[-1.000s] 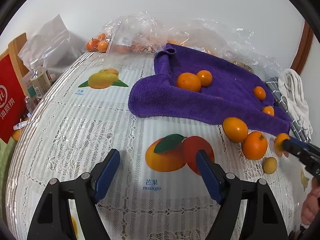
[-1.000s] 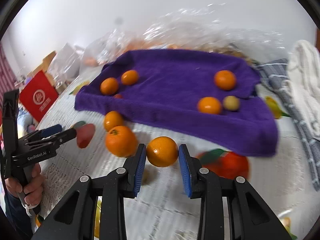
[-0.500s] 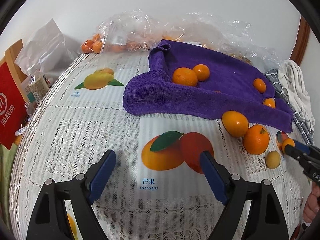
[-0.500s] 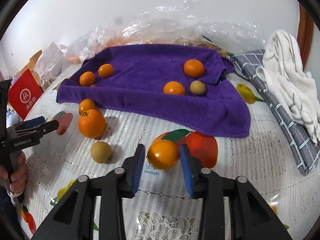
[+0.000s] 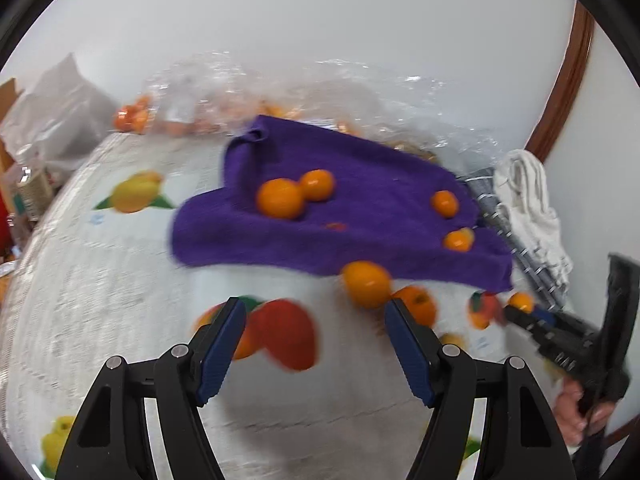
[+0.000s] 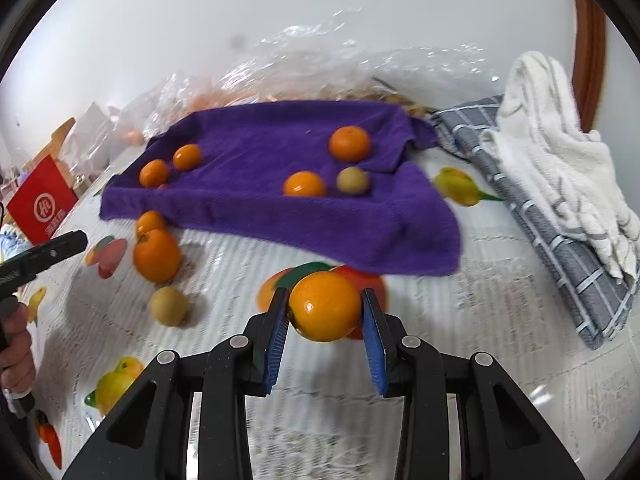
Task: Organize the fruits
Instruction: 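Grasp the oval orange fruit with the left gripper while the right gripper holds its orange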
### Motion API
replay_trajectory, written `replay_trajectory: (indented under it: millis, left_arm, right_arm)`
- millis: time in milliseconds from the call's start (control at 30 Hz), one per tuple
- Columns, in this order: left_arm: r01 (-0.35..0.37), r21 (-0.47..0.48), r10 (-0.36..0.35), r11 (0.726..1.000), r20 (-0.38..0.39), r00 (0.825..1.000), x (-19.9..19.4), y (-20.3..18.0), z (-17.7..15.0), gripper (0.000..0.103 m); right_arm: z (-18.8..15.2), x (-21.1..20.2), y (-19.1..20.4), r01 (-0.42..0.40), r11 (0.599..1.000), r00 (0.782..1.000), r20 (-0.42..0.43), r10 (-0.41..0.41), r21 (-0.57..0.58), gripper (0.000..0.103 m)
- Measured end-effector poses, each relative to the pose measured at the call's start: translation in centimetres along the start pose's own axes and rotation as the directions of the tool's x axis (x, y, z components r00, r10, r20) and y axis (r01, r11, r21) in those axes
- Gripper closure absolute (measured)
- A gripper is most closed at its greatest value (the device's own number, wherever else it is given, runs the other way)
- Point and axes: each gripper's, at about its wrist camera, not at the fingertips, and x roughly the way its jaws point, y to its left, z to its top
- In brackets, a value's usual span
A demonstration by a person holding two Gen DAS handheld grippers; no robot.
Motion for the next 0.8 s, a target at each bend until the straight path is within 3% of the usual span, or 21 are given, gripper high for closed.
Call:
replay_trajectory:
  millis: [367, 433, 533, 567, 633, 800]
  left_arm:
    - [0.020, -0.169, -0.044, 0.985, -0.136, 0.990, 5.9, -1.2, 1.9, 0.047]
    - [0.030, -0.168, -0.056, 0.985, -0.152, 0.987, 6.5, -1.3, 1.7, 0.048]
    - [0.018, -0.133, -0.037, 0.991, -0.143, 0.989, 6.8, -1.7, 1.6, 0.059]
    - [0.035, -0.128, -0.053, 0.991, -0.145, 0.988, 6.8, -1.7, 1.6, 0.068]
    - [0.059, -0.129, -0.078, 0.990, -0.151, 0.985, 6.6, -1.6, 1.7, 0.069]
    - [-0.019, -0.075, 0.008, 0.997, -0.140, 0.990, 4.5, -0.8, 1.5, 0.069]
  right_arm:
    - [-0.4, 1.4, -0.7, -0.027, 0.999, 0.999, -0.034, 0.028, 0.035, 0.068]
    - [-0.4, 1.6, -0.4, -0.019, 0.999, 0.999, -0.041, 0.020, 0.027, 0.068]
    - [-0.4, 1.7, -0.4, -0.023, 1.000, 0.999, -0.039, 0.024, 0.019, 0.068]
    - [-0.4, 1.7, -0.4, -0.024, 1.000, 0.999, -0.039, 0.025, 0.020, 0.068]
    - [-0.4, 1.7, -0.4, -0.028, 0.999, 0.999, -0.038, 0.029, 0.022, 0.068]
    - [-0.4, 1.7, -0.5, -0.032, 0.999, 0.999, -0.035, 0.033, 0.027, 0.068]
